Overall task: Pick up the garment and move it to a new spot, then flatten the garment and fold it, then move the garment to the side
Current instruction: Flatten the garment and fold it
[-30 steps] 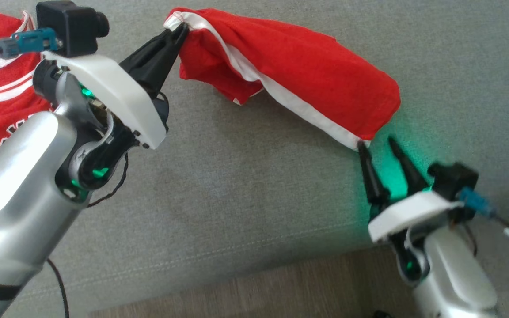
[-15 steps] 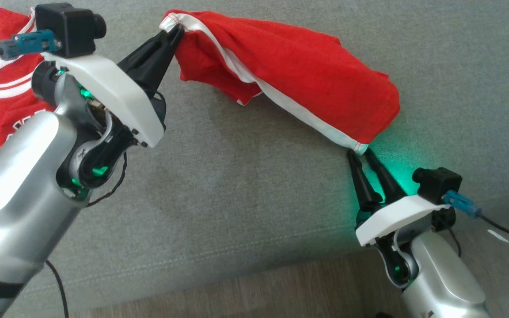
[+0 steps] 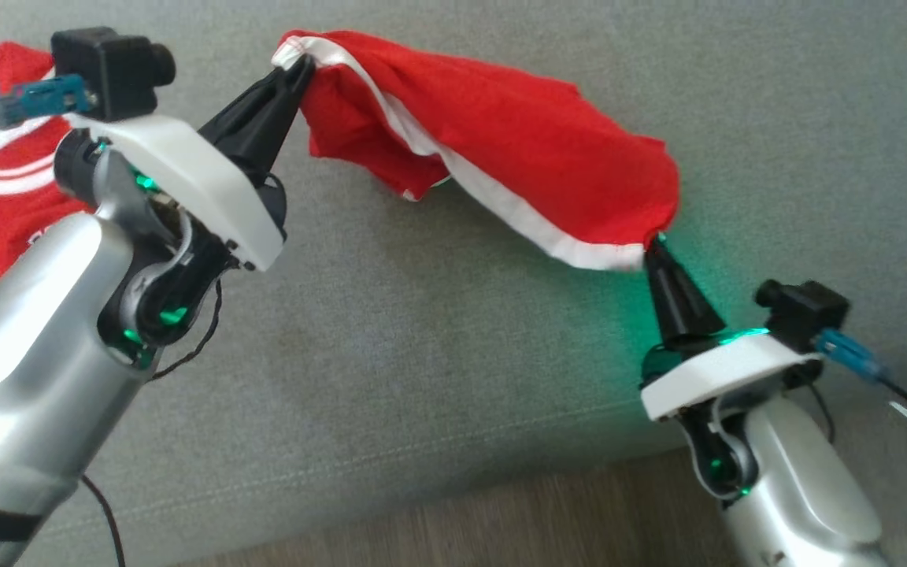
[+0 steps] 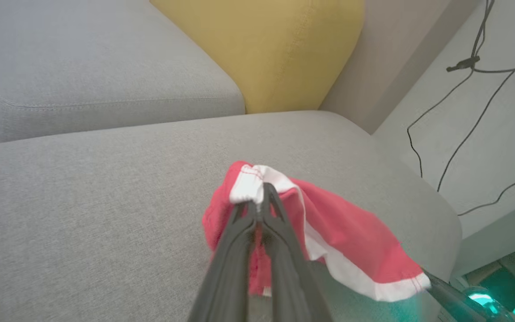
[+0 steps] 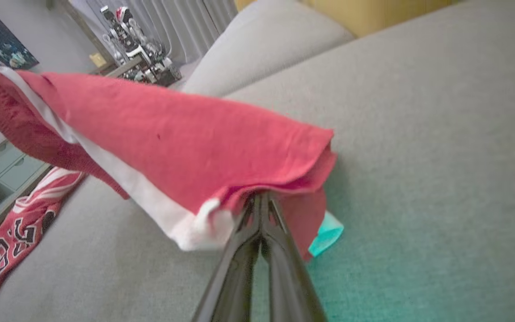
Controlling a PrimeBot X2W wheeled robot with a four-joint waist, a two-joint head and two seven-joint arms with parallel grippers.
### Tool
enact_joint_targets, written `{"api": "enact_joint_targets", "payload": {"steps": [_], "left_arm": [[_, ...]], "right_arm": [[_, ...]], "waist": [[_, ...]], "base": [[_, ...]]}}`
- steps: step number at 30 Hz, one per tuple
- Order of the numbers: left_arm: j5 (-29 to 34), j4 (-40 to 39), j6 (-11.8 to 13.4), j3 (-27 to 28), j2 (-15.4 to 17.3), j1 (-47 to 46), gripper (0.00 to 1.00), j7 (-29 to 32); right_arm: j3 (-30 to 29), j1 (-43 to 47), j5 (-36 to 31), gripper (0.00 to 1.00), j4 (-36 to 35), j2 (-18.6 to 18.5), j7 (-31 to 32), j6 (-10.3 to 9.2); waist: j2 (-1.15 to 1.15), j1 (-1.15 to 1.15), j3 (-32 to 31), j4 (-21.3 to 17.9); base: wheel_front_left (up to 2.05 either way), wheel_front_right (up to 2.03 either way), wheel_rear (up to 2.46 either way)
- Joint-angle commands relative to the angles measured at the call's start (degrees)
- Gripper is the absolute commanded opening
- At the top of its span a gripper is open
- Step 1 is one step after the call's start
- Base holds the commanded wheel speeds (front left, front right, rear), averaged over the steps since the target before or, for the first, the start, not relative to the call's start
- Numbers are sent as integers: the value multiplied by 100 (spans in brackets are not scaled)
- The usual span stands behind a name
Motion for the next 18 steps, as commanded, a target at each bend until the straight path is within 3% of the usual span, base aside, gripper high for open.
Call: {"api": "enact_joint_targets", "payload": {"steps": [1,8,11,12,13,14,18], "left_arm": [[-72,-136,-45,386,175,-152,0,-110],[-182,-272,-112,519,141,-175,0,-267],[-209,-306,-96,509,132,-206,0,-205],[-209,-313,-86,505,132,-220,0,-186],[-209,-313,-86,505,132,-220,0,-186],[-207,-315,-77,504,130,-236,0,-174],[-213,-273,-74,491,73,-286,0,-173]], "right_arm": [[-61,206,-138,0,-494,6,-37,-1],[-667,375,-361,0,-1506,6,-37,-1],[-232,491,-223,0,-1483,-1,508,-1],[-20,536,-140,61,-1507,-19,757,-1],[-20,536,-140,61,-1507,-19,757,-1],[114,581,-41,100,-1528,-26,934,-1],[420,699,187,100,-1347,-50,1166,-1]], "waist": [[0,0,-144,-14],[0,0,-439,-14],[0,0,-481,34],[0,0,-466,53],[0,0,-466,53],[0,0,-434,76],[0,0,-293,174]], "base": [[0,0,0],[0,0,0],[0,0,0],[0,0,0],[0,0,0],[0,0,0],[0,0,0]]}}
